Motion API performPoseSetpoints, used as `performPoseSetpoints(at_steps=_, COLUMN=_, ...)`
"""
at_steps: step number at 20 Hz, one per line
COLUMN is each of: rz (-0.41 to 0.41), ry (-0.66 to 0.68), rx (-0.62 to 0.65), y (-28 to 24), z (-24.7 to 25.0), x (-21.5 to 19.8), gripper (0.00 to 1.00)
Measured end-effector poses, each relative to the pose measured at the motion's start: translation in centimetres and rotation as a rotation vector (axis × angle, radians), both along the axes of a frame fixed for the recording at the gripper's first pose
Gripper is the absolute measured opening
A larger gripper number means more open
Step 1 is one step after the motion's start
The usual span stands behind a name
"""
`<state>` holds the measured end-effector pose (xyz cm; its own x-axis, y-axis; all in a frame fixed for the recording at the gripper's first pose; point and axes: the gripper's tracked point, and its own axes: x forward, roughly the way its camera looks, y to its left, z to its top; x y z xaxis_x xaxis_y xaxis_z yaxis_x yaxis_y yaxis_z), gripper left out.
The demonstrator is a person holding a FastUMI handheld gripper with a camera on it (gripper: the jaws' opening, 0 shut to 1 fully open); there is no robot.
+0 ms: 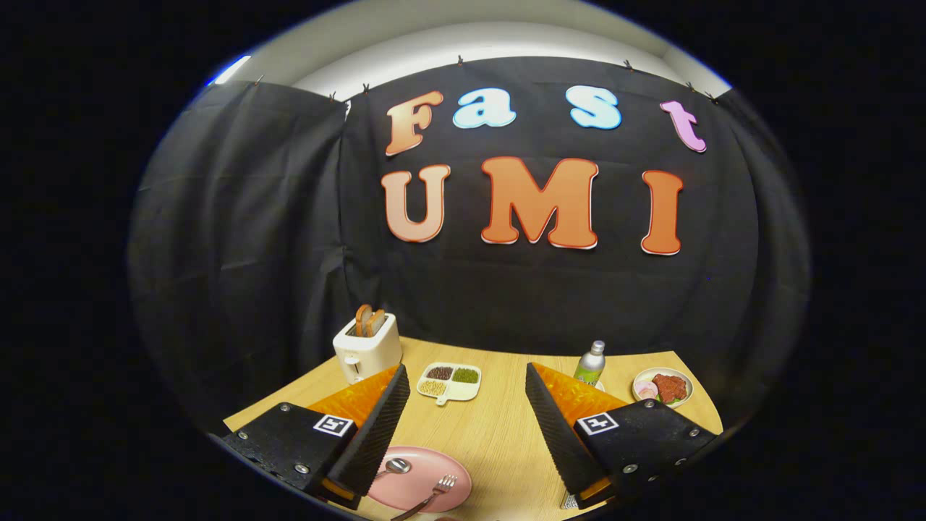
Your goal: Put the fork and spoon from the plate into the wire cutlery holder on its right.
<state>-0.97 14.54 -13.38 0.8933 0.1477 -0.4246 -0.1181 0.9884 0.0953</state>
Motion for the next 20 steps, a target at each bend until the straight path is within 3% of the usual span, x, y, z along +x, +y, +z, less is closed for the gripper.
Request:
performPoseSetpoints(at_steps=11, rz=0.066, ry=0.491, rx=-0.009, y=5.9, z=-15.3, x=-7.9, gripper=0.92)
performPoseSetpoints(at_steps=15, rz=0.061, ry=0.637, rx=0.000, y=7.1, z=-19.4, x=-10.9, gripper=0.85)
performPoseSetpoints(at_steps=20, rz=0.029, ry=0.796, rx=-0.006, y=7.7, z=-23.5, x=-13.2, gripper=0.68)
